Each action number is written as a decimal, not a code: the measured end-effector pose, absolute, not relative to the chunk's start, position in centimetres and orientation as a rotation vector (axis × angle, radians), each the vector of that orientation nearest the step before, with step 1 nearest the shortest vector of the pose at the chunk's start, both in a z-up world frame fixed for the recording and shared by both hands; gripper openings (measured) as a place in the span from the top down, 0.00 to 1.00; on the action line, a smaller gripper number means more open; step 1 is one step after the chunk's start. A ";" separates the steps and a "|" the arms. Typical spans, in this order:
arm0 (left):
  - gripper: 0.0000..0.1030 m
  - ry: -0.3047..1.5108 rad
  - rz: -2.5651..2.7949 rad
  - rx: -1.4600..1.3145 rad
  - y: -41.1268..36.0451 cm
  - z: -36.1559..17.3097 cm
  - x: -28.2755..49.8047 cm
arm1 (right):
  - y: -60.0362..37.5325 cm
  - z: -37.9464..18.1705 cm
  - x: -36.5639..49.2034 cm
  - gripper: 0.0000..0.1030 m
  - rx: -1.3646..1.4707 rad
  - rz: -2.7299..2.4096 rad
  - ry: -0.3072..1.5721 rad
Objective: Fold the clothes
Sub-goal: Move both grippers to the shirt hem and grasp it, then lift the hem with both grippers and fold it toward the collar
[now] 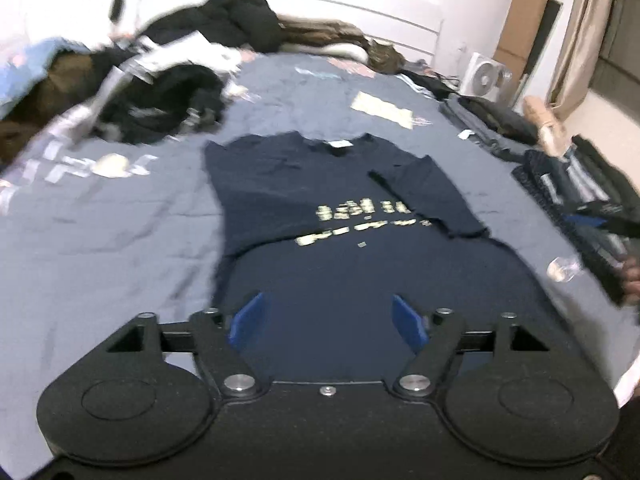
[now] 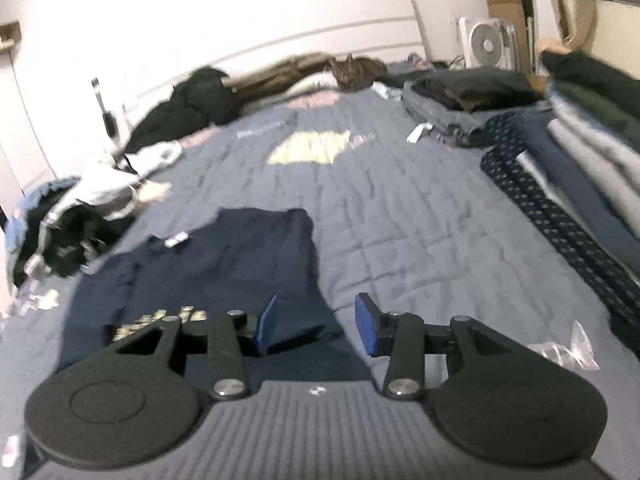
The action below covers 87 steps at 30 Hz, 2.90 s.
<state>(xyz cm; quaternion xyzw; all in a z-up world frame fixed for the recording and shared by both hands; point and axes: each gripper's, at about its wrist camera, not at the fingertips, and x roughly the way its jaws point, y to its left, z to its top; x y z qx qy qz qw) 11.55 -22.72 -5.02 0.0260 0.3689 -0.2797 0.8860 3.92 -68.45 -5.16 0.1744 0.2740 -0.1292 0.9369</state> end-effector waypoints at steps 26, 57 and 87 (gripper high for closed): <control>0.71 1.073 -0.540 0.243 -18.7 -13.5 -2.1 | -65.5 -11.2 -12.7 0.54 0.224 -0.117 1.124; 0.72 1.215 -0.534 0.001 -16.9 -17.1 0.5 | -67.6 -15.7 -11.3 0.54 0.345 -0.150 1.276; 0.94 0.958 -0.616 -0.354 -16.0 -5.3 18.1 | -73.0 -6.0 0.4 0.91 0.823 0.052 0.772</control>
